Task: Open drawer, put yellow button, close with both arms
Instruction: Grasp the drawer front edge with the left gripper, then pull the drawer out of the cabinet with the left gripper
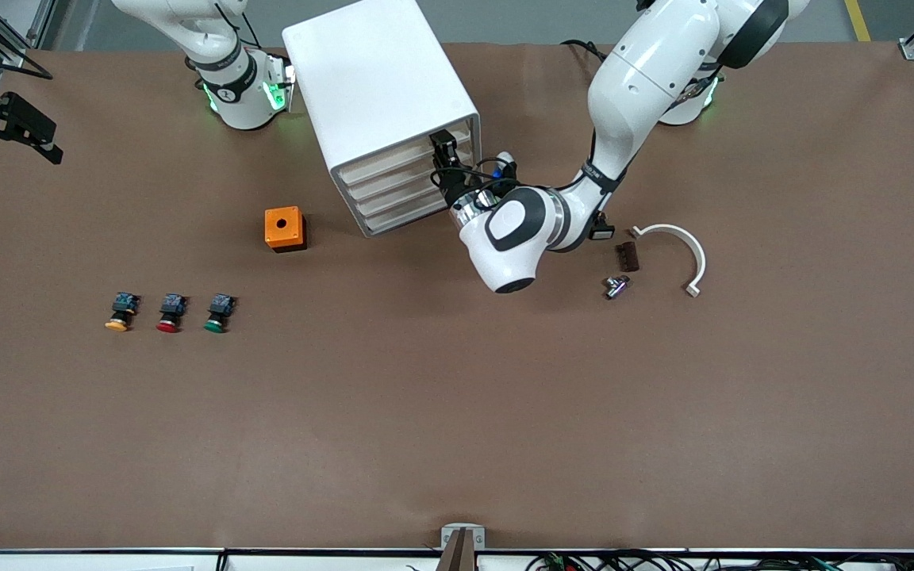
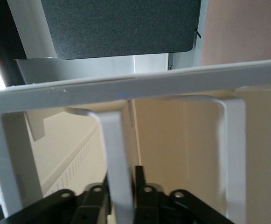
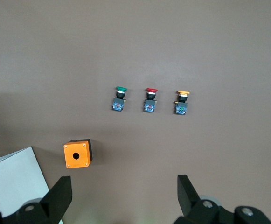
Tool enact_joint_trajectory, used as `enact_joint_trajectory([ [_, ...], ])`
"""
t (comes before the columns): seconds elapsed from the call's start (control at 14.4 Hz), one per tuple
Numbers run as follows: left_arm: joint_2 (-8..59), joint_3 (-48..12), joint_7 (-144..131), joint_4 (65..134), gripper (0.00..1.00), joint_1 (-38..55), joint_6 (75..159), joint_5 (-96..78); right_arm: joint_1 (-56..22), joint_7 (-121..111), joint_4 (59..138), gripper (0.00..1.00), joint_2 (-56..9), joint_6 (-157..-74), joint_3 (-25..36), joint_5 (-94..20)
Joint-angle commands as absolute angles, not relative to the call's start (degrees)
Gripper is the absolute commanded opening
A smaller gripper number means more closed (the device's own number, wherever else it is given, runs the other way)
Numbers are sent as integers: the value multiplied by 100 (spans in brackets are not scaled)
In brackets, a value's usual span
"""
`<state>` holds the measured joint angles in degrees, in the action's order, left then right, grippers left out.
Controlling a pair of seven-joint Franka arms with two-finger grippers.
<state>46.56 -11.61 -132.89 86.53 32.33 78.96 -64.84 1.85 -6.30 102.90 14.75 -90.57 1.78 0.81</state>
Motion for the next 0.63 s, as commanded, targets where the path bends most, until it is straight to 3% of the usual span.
enact_joint_trajectory([
  [0.0, 4649, -1143, -13377, 8666, 4, 3164, 7813, -6636, 185, -633, 10204, 100, 1494, -9018, 185, 70],
  [0.56, 4702, -1055, -13342, 8596, 7, 2506, 7813, -6592, 211, -668, 10178, 100, 1433, -9018, 193, 79],
])
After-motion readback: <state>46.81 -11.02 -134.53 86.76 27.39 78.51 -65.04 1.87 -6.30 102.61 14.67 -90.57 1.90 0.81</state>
